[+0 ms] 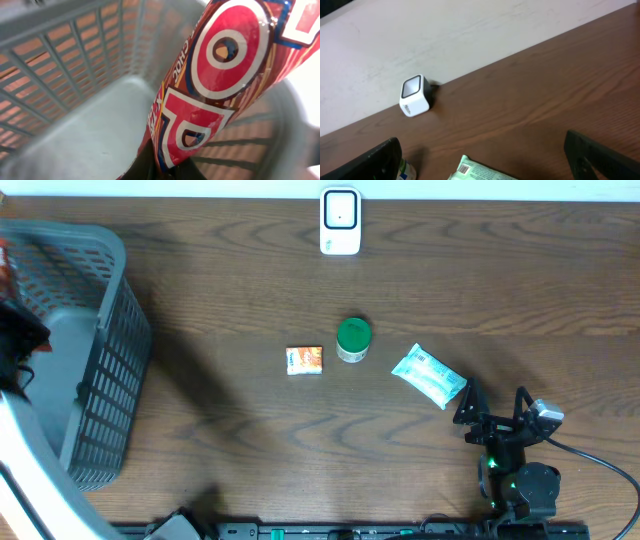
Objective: Scan the item barcode
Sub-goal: 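Reach the left gripper into the basket and grasp the red Top bar, then lift the Top bar out of the basket and carry it toward the jar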
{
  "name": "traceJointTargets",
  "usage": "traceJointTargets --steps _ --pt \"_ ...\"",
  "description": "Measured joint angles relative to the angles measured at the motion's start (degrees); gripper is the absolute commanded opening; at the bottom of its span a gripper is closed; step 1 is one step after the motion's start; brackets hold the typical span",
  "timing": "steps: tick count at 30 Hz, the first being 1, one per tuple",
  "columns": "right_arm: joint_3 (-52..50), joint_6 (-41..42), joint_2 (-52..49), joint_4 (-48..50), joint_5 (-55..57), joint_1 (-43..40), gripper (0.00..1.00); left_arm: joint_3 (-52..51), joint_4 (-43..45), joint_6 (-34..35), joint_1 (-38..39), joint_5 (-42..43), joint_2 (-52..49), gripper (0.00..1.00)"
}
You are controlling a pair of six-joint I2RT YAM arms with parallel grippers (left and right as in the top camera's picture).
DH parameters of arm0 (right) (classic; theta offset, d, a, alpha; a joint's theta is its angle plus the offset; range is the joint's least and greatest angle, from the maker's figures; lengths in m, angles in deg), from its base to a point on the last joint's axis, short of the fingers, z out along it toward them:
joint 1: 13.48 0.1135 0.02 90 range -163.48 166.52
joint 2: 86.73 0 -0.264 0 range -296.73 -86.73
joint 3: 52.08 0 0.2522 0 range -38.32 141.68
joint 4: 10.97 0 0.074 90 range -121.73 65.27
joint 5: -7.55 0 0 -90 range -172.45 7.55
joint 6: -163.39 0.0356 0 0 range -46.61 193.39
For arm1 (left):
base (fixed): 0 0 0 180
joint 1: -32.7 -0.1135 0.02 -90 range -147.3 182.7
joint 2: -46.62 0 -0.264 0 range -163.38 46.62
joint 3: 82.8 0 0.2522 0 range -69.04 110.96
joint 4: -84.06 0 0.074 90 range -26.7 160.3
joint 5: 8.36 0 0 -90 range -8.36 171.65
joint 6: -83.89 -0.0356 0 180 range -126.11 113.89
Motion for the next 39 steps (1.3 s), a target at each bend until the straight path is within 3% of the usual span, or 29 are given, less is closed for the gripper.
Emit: traceJointTargets --steps 4,9,14,19,24,27,34,39 --pt "0.0 0.0 0.0 0.0 0.0 0.0 0.99 0.0 -0.6 5.3 5.6 4.3 7.7 0.07" --pt "0.0 0.0 0.0 0.0 0.0 0.0 0.99 -0.5 -0.6 6.5 22.1 10.1 9.4 0.07" --pt "0.0 0.0 0.0 0.0 0.0 0.0 0.99 -4.8 -0.6 7.4 42.0 15.7 2.3 0.07" --pt "0.0 0.0 0.0 0.0 0.0 0.0 0.99 -5.9 1.1 6.6 49.6 29.6 -8.3 0.07" --pt "0.0 0.0 0.0 0.0 0.0 0.0 0.99 -6.1 2.1 -3.5 50.7 53.5 -17.2 0.08" --pt "0.0 0.0 0.0 0.0 0.0 0.0 0.99 -6.1 2.5 -11.3 50.6 63.3 -20.9 0.07" --pt "0.0 0.0 0.0 0.0 0.0 0.0 0.99 -6.2 5.7 -28.8 50.6 71.1 -22.5 0.07" --pt "0.0 0.0 0.0 0.0 0.0 0.0 0.99 -6.3 15.5 -34.3 50.6 72.5 -22.5 0.07"
